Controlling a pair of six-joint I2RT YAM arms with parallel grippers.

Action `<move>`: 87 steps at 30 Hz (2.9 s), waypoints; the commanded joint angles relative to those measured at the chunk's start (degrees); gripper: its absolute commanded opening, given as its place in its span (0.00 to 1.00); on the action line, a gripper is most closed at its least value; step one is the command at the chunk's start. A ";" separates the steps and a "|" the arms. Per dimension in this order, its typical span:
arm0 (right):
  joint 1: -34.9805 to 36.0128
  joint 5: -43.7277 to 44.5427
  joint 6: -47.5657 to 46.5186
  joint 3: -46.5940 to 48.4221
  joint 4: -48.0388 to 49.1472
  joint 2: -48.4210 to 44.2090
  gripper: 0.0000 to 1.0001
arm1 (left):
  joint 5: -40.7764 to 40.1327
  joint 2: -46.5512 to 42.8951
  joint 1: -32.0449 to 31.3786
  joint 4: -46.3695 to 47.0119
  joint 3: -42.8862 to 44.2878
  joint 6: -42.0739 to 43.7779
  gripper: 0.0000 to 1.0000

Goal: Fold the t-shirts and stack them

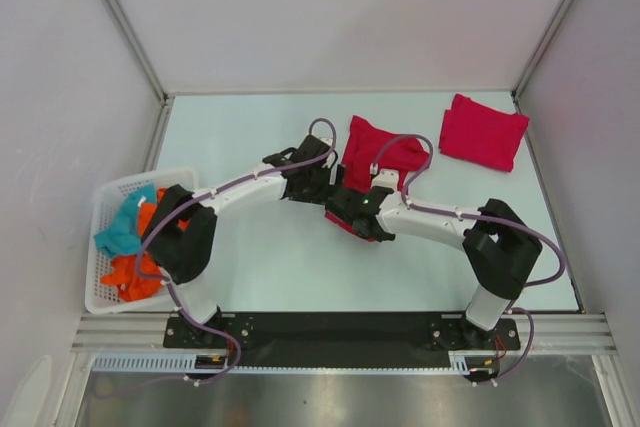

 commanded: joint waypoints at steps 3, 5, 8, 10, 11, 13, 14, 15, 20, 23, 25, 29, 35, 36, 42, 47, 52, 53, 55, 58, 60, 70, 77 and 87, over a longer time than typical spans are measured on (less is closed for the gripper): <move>0.85 0.95 0.93 2.69 0.77 1.27 0.40 | 0.40 -2.89 -1.53 -0.32 2.83 -1.44 0.90; 1.11 0.60 0.93 2.95 1.56 1.80 0.40 | 0.58 -2.19 -2.15 -0.32 2.74 -1.62 0.90; 1.81 0.42 1.19 3.66 2.26 3.21 0.39 | 0.58 -1.92 -3.03 -0.23 2.30 -1.88 0.90; 2.51 0.42 1.28 4.18 2.62 4.17 0.39 | 0.66 -2.00 -3.55 -0.05 1.78 -2.06 0.90; 2.69 0.51 1.46 4.36 2.62 4.53 0.39 | 0.66 -2.00 -3.73 0.03 1.60 -2.15 0.89; 3.22 0.59 1.81 4.54 2.71 5.23 0.39 | 0.66 -1.92 -4.17 0.56 0.90 -2.24 0.89; 3.22 0.68 1.90 4.62 2.70 5.23 0.39 | 0.66 -1.83 -4.35 0.65 0.72 -2.32 0.89; 3.22 0.77 1.90 4.54 2.79 5.32 0.39 | 0.66 -1.83 -4.44 0.74 0.63 -2.41 0.88; 3.13 1.82 1.81 3.84 2.70 5.49 0.38 | 0.49 -2.62 -4.52 0.91 -0.42 -2.24 0.88; 3.13 2.18 2.16 3.22 2.44 5.06 0.35 | -0.21 -3.67 -4.52 0.74 -1.30 -1.80 0.88; 3.13 2.26 2.42 2.78 2.27 4.88 0.35 | -0.48 -5.07 -4.52 0.47 -2.53 -1.62 0.88; 3.13 3.14 3.21 1.55 1.48 3.74 0.35 | -2.23 -8.06 -4.52 -0.14 -4.73 -1.53 0.88; 3.04 3.49 4.18 0.58 0.86 3.47 0.36 | -1.80 -8.33 -4.52 -0.05 -4.73 -1.71 0.87; 3.13 3.49 4.27 0.23 0.68 3.39 0.36 | -1.71 -8.33 -4.61 0.12 -4.82 -1.71 0.87; 3.22 3.49 4.97 -0.91 0.51 3.12 0.35 | -1.10 -7.02 -4.88 2.40 -5.25 -1.80 0.88; 3.13 3.67 5.06 -0.82 0.33 3.12 0.35 | -0.04 -6.05 -5.05 5.56 -6.31 -2.15 0.87; 3.04 3.93 4.97 -0.56 0.15 3.65 0.35 | 0.57 -3.77 -5.58 7.59 -6.05 -2.15 0.87; 3.04 4.02 4.89 -0.56 -0.02 3.65 0.35 | 0.66 -2.89 -5.67 7.77 -5.96 -2.15 0.86; 2.96 4.11 4.88 -0.38 0.07 3.82 0.35 | 0.66 -2.18 -5.76 8.29 -5.96 -2.15 0.86; 2.96 4.02 4.80 -0.30 -0.02 3.91 0.33 | 0.66 -1.39 -5.76 8.91 -6.31 -1.80 0.85; 2.96 4.02 4.62 -0.21 0.24 4.18 0.29 | 0.66 -1.04 -5.76 9.17 -6.57 -1.53 0.83; 3.13 3.67 2.95 -0.47 1.73 3.74 0.05 | 0.66 -0.60 -5.76 10.14 -6.57 -0.30 0.61; 3.22 3.85 2.60 -0.91 1.48 2.95 0.02 | 3.04 -0.07 -5.76 11.81 -7.10 0.14 0.40; 4.10 4.02 1.63 -1.88 2.62 1.28 0.00 | 2.69 -1.12 -5.67 11.55 -8.51 0.58 0.11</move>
